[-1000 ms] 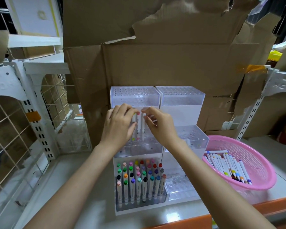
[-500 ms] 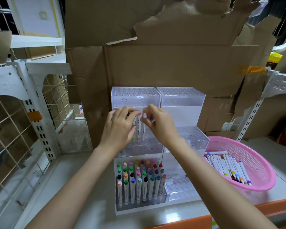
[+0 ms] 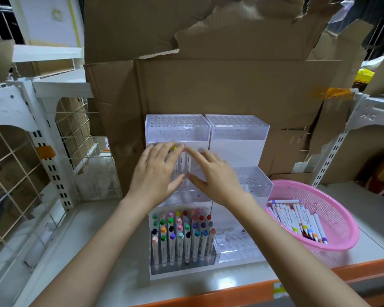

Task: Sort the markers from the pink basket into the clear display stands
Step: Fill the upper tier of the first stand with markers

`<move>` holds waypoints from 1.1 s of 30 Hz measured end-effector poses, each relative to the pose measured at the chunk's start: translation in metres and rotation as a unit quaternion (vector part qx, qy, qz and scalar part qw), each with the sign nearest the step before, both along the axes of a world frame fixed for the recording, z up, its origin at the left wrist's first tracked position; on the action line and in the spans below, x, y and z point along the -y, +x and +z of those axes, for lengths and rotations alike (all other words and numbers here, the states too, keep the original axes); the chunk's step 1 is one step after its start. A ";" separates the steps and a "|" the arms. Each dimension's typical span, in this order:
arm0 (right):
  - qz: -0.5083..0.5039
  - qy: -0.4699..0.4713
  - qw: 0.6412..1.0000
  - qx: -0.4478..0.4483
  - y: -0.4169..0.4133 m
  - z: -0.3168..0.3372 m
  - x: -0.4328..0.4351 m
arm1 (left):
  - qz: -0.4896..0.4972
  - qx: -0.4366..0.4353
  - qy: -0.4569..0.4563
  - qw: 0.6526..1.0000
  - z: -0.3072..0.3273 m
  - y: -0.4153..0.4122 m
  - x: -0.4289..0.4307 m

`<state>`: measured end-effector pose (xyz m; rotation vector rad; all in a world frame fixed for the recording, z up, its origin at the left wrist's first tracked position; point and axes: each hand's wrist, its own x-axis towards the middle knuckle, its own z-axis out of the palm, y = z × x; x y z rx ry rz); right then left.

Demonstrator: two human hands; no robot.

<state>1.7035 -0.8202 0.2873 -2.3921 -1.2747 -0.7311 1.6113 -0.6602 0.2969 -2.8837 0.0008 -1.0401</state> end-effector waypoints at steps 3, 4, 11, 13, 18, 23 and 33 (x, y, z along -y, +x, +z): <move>-0.009 -0.015 1.000 -0.023 -0.005 0.000 0.014 | 0.004 0.006 0.005 1.000 0.003 -0.001 0.020; -0.013 -0.017 0.999 -0.034 -0.006 0.000 0.020 | 0.002 0.009 0.007 1.000 0.003 0.000 0.029; -0.073 -0.039 0.995 -0.060 0.011 -0.003 0.094 | -0.042 0.001 -0.006 0.999 0.004 0.024 0.103; -0.101 -0.047 0.991 -0.075 0.016 -0.006 0.121 | -0.062 -0.011 -0.015 0.998 0.002 0.035 0.129; -0.151 -0.075 0.980 -0.108 0.032 -0.014 0.194 | -0.112 -0.048 -0.039 0.992 -0.009 0.067 0.196; -0.199 -0.128 0.957 -0.170 0.051 -0.034 0.255 | -0.189 -0.068 -0.062 0.978 -0.031 0.099 0.260; -0.214 -0.221 0.903 -0.299 0.099 -0.086 0.311 | -0.036 -0.365 -0.080 0.927 -0.101 0.152 0.309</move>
